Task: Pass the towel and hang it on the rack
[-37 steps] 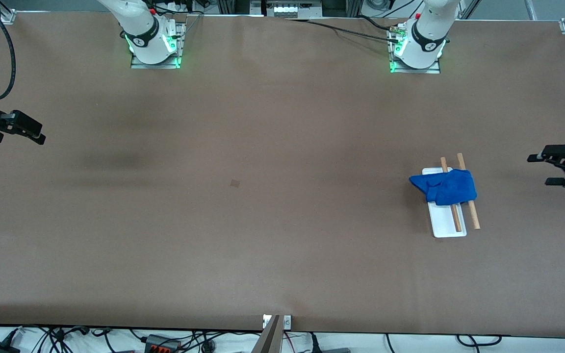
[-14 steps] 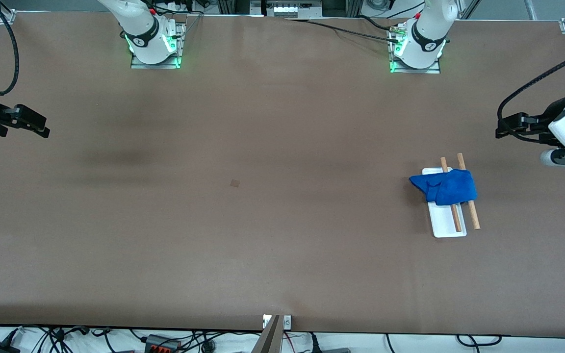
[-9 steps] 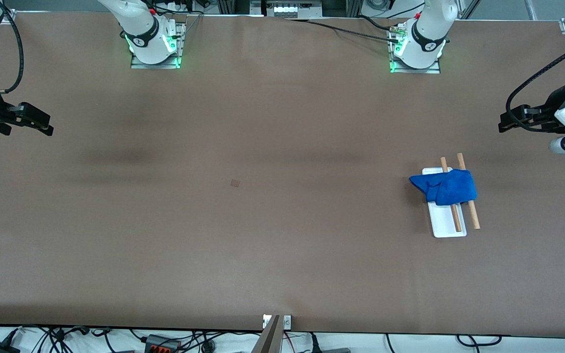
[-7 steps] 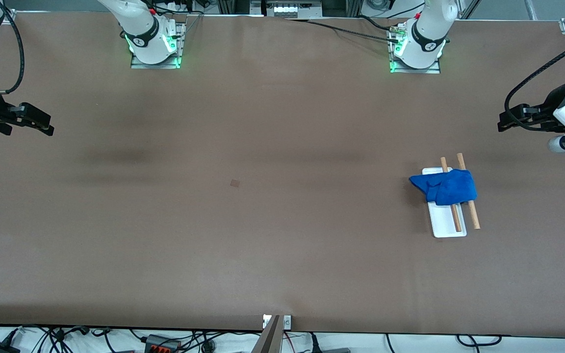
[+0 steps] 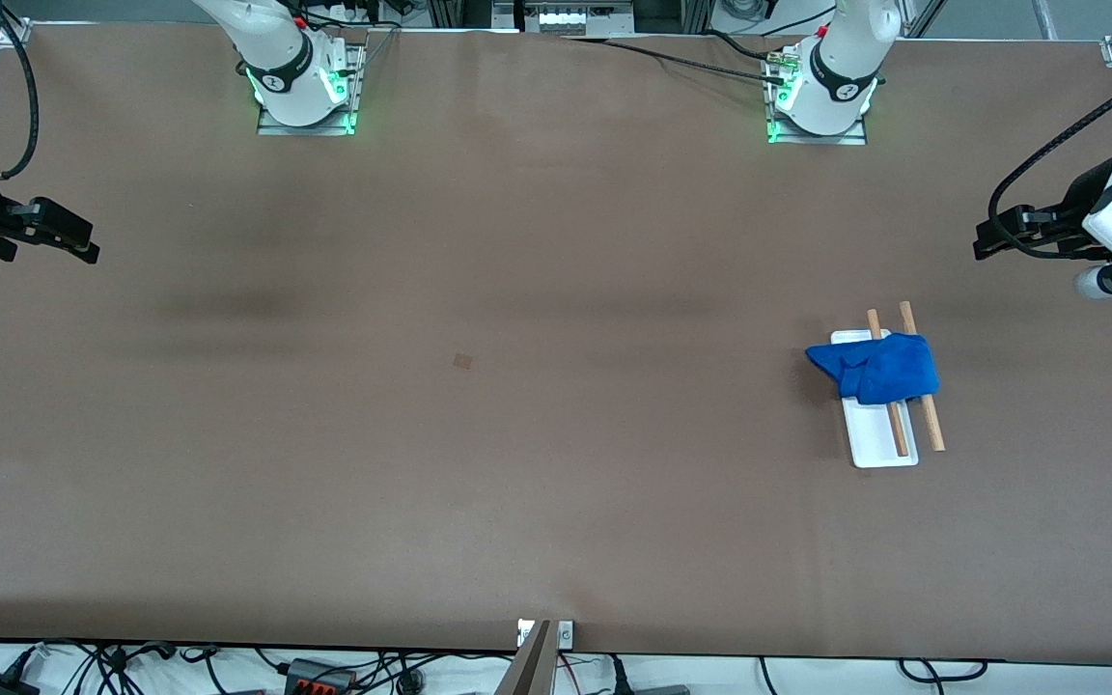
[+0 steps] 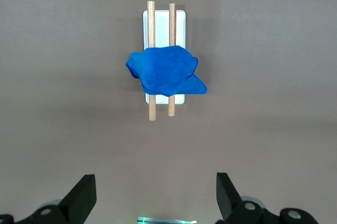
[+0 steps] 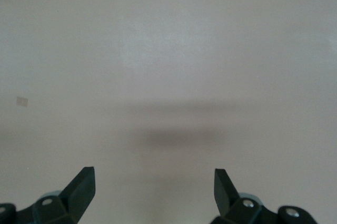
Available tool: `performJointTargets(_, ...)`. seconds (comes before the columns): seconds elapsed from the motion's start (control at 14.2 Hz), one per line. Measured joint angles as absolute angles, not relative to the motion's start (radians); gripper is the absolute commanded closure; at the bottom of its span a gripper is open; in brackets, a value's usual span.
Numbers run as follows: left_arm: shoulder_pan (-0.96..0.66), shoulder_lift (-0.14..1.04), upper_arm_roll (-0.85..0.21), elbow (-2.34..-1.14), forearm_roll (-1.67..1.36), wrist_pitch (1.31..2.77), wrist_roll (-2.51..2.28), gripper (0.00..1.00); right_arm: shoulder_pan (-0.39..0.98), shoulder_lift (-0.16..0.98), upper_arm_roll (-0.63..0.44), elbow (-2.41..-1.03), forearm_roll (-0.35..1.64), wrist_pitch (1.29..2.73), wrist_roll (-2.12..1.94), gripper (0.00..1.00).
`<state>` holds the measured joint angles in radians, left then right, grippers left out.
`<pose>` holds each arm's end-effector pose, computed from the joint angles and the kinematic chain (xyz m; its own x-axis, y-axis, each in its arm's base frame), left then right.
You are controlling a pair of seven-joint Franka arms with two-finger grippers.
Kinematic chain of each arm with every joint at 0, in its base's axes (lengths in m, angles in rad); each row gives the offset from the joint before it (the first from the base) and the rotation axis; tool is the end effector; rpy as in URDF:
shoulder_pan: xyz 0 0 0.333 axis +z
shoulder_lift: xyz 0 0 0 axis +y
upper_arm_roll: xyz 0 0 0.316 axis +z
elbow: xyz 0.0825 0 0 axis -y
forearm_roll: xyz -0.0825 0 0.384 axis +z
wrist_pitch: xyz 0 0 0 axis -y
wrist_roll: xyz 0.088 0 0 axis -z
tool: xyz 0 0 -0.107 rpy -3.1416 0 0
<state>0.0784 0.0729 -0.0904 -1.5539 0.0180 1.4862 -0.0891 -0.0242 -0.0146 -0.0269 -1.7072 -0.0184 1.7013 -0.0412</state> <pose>0.5654 -0.0029 0.5849 0.9873 0.0780 -0.1383 0.0754 -0.9969 -0.0238 0.5572 -0.0303 0.5792 0.9999 -0.0075 0.0079 -0.0077 -0.9998 0.0182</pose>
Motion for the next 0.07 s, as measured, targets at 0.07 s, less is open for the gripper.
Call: performJointTargets(0.07, 0.076, 0.072, -0.090, -1.554, 0.016, 1.487, -0.090, 0.00, -0.024, -0.027, -0.027, -1.725, -0.018, 1.716, -0.041, 0.00)
